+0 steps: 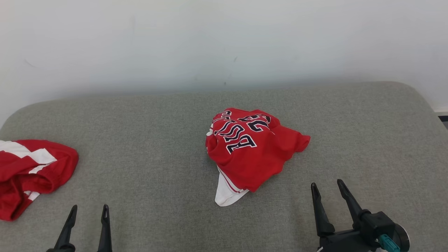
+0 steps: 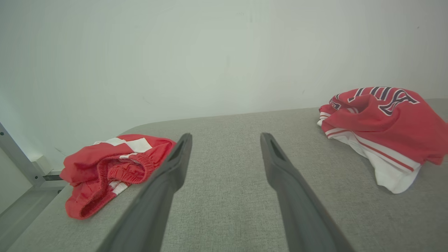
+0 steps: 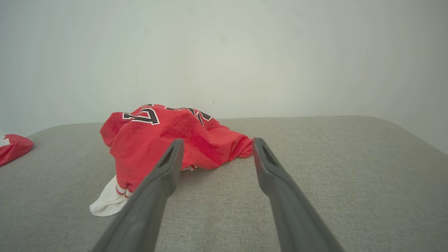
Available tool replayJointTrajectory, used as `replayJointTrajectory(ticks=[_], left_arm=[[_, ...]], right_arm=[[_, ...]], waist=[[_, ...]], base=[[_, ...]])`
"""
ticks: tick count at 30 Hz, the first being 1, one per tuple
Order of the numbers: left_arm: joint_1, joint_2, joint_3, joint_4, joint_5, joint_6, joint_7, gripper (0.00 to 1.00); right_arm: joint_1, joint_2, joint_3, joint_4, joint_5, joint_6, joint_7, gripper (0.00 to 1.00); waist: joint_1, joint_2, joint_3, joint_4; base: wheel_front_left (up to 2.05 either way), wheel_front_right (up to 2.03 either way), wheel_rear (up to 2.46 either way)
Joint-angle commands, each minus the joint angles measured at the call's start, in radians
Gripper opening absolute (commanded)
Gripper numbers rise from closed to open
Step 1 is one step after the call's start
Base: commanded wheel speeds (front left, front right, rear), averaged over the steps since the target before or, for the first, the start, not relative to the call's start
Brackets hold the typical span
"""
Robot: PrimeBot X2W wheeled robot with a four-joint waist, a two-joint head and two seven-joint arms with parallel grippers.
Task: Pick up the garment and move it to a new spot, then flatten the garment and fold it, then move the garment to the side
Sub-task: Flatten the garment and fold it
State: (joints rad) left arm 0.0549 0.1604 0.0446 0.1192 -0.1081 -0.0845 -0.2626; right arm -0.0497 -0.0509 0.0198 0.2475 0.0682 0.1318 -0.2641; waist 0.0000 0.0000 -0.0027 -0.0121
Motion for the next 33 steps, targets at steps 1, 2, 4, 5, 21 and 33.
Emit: replayJointTrajectory(ticks=[1,2,4,5,21,33], left_arm=[[-0.005,-0.004,0.000,0.002,0.008,-0.001,-0.003,1.00],[-0.006,-0.004,0.000,0.002,0.010,-0.003,-0.003,1.00],[-0.007,-0.004,0.000,-0.001,0.012,-0.004,-0.003,1.00],[-0.008,-0.003,0.001,-0.002,0.012,-0.006,-0.003,1.00],[0.000,-0.007,0.016,0.008,0.014,-0.007,-0.003,1.00],[0.006,-0.012,0.026,0.009,0.012,-0.007,-0.003,1.00]], right_arm=[[0.012,0.001,-0.004,-0.003,-0.006,-0.002,-0.001,1.00],[0.014,0.001,-0.006,-0.003,-0.007,-0.002,-0.001,1.00],[0.018,0.001,-0.010,-0.005,-0.009,-0.002,-0.001,1.00],[0.020,0.001,-0.011,-0.006,-0.009,-0.002,-0.001,1.00],[0.033,0.001,-0.019,-0.004,-0.012,-0.002,-0.001,1.00],[0.031,0.001,-0.017,0.002,-0.013,-0.002,-0.001,1.00]], waist=[[0.0000,0.0000,-0.001,-0.002],[0.0000,0.0000,-0.002,-0.003],[0.0000,0.0000,-0.003,-0.006],[0.0000,0.0000,-0.003,-0.007],[0.0000,0.0000,-0.010,-0.010],[0.0000,0.0000,-0.010,-0.008]], base=[[0.00,0.00,0.00],[0.00,0.00,0.00],[0.00,0.00,0.00],[0.00,0.00,0.00],[0.00,0.00,0.00],[0.00,0.00,0.00]])
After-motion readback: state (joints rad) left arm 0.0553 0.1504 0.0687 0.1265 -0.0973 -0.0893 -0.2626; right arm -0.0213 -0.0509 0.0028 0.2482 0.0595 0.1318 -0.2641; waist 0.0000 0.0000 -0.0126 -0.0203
